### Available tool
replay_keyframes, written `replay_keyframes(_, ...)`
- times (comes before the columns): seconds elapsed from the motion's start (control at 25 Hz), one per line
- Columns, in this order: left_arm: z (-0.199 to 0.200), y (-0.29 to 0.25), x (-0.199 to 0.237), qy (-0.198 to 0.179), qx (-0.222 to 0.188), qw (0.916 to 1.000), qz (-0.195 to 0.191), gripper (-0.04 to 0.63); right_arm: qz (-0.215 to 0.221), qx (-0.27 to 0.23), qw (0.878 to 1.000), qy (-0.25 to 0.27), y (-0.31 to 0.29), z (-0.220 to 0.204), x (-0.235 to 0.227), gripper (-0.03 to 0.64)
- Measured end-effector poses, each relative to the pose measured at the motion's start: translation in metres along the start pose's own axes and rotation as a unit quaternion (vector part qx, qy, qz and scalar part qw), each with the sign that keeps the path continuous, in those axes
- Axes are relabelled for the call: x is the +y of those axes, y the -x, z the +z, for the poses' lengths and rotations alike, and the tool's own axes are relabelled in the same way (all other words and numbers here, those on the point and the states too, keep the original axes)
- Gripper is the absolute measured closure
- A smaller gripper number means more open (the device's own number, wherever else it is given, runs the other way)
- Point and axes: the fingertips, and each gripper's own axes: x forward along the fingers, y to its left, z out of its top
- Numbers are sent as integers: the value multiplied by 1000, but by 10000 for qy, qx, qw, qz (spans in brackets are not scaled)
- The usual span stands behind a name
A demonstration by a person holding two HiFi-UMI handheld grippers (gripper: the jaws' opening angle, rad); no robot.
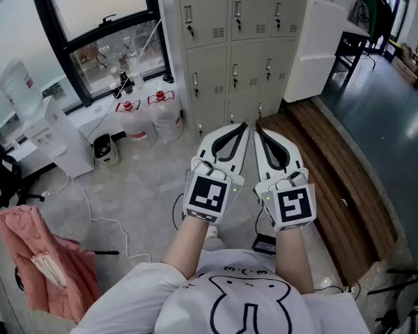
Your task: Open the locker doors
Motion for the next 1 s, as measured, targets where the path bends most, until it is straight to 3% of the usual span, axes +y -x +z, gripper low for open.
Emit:
replay_keyframes(0.48, -25, -46, 60, 64, 19, 10000, 18, 580, -6, -78, 9999, -134, -69, -24, -24, 600)
replay_keyframes(0.68, -37, -75, 88, 120, 15, 9999, -63, 580, -27, 40, 10000, -33, -104, -39, -38, 601)
replay_keyframes(1.0, -65, -108, 144, 182, 120, 9997, -148, 580, -187, 246, 9991, -291, -169, -71, -48, 601)
